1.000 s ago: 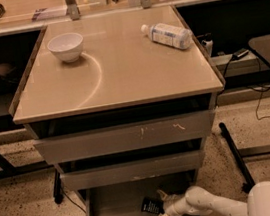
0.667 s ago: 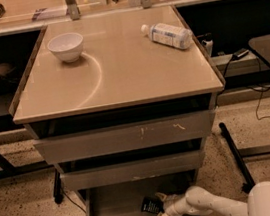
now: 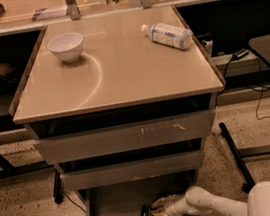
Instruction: Pick rxbar blueberry from bottom drawer and place on counter
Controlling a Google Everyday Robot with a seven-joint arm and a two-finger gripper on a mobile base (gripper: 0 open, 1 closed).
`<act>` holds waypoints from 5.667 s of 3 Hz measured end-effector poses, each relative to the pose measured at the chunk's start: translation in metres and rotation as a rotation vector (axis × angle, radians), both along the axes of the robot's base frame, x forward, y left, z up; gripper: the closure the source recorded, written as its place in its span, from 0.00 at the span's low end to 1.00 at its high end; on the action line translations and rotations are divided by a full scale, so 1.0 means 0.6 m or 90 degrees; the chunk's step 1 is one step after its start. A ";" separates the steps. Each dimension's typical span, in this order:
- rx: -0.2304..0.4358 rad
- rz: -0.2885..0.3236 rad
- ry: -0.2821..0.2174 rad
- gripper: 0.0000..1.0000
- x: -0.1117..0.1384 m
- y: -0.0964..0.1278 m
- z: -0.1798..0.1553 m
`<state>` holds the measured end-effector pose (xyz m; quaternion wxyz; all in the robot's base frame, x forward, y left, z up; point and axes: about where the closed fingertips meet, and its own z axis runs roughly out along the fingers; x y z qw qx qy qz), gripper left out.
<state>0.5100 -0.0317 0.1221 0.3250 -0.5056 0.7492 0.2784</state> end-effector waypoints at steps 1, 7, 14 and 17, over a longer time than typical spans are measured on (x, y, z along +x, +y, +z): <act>0.000 0.000 0.000 0.89 0.000 0.000 0.000; 0.006 0.012 -0.001 0.00 -0.006 0.006 0.005; -0.046 0.006 -0.053 0.42 -0.056 0.008 -0.039; -0.046 0.006 -0.053 1.00 -0.056 0.008 -0.027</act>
Offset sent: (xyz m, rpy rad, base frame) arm 0.0000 0.0000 0.0000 0.0000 0.0000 0.0000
